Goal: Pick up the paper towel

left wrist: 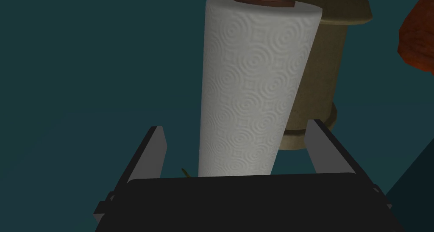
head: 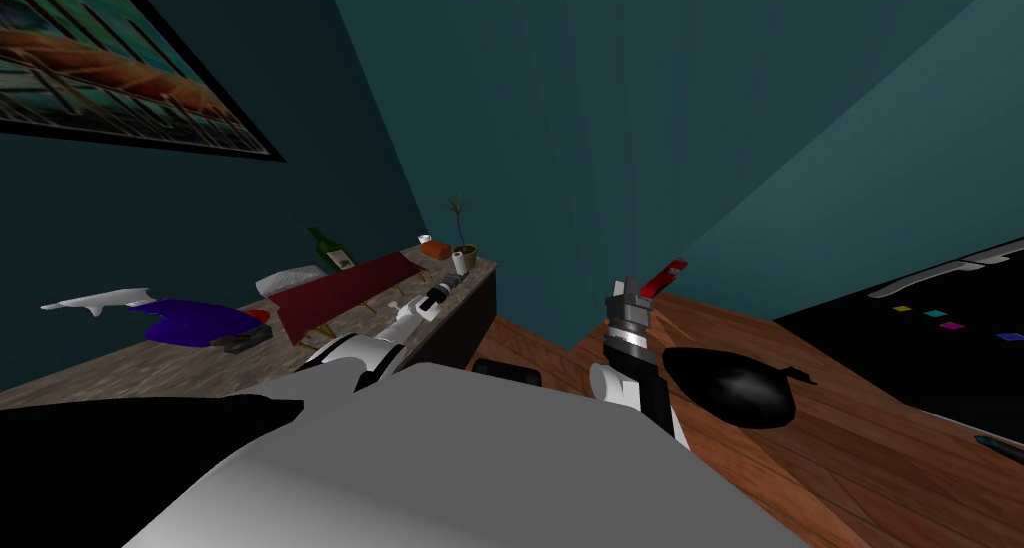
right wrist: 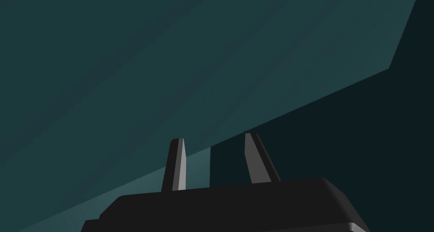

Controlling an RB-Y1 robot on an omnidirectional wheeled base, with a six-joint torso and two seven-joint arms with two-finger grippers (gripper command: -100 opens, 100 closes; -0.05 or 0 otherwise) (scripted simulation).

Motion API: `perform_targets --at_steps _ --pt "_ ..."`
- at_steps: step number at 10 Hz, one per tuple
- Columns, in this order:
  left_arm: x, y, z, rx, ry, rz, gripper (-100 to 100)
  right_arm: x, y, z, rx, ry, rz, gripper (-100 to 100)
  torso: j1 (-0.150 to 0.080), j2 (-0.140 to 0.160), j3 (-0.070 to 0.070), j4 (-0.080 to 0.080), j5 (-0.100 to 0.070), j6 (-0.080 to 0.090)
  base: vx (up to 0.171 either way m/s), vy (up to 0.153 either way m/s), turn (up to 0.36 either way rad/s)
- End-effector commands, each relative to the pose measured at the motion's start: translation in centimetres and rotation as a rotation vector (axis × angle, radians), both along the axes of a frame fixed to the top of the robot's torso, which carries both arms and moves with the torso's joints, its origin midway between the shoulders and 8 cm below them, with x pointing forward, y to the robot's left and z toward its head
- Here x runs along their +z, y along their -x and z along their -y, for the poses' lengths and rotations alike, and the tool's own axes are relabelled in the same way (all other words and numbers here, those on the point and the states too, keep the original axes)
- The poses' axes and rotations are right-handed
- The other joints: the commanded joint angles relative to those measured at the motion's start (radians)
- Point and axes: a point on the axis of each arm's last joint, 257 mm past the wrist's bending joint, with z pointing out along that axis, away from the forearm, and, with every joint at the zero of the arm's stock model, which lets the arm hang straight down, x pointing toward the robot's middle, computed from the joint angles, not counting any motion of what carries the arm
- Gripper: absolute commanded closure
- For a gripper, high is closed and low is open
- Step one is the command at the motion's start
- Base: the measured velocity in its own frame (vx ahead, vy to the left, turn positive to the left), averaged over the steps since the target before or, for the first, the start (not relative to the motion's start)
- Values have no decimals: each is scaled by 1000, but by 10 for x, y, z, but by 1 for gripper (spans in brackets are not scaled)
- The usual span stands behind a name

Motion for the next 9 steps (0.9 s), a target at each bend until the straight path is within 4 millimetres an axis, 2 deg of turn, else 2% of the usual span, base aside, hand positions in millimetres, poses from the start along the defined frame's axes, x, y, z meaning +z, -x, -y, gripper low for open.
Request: perform_targets --at_steps 1,3,4,5,9 --pt "13 -12 0 -7 -7 21 -100 0 0 0 0 0 0 0 0 0 0 0 0 0 -56 -11 17" --pt "-1 -10 -8 14 -4 -14 -100 0 0 0 0 0 0 0 1 0 0 0 0 0 -19 3 -3" --pt "4 -11 -5 7 -5 -3 -100 0 0 0 0 0 0 0 1 -1 -1 0 0 0 0 0 0" --pt "3 -10 -6 9 -5 -5 100 0 0 0 0 0 0 0 1 -2 -1 0 0 0 0 0 0" --pt "3 -10 -6 9 -6 -5 100 0 0 0 0 0 0 0 1 -2 -1 -1 1 0 0 0 0"
